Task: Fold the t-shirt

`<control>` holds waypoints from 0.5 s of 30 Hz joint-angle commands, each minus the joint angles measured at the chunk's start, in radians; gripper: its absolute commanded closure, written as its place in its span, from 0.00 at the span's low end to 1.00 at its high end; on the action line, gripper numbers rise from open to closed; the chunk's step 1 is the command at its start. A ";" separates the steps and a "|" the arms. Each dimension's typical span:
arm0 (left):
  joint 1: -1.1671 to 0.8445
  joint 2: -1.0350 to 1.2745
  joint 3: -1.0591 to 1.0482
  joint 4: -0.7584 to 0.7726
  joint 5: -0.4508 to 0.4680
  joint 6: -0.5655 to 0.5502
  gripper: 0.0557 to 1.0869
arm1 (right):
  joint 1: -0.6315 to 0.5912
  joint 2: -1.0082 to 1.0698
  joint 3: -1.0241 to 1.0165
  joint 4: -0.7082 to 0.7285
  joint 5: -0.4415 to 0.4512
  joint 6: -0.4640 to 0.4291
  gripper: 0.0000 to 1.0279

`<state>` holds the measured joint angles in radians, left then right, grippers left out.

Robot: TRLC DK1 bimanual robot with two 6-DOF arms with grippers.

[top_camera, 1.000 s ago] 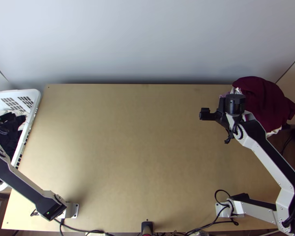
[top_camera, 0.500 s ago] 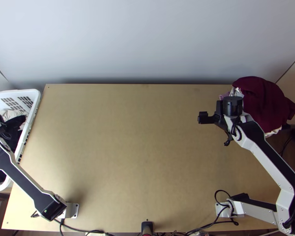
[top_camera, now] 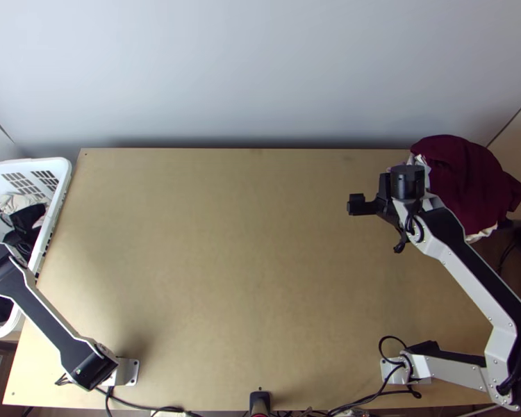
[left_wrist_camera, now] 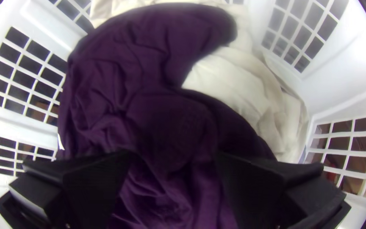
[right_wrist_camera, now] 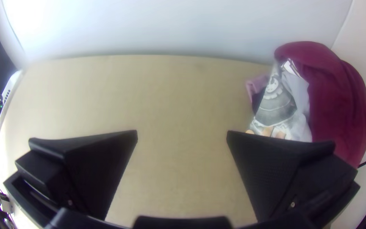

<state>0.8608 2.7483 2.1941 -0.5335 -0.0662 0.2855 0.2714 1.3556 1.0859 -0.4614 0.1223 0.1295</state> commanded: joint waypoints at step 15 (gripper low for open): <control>0.029 -0.188 0.012 -0.102 0.160 -0.124 0.96 | 0.005 0.025 -0.007 0.001 0.023 -0.019 0.05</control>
<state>0.8783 2.6747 2.2047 -0.5896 0.0448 0.2058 0.2749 1.3762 1.0885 -0.4648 0.1410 0.1162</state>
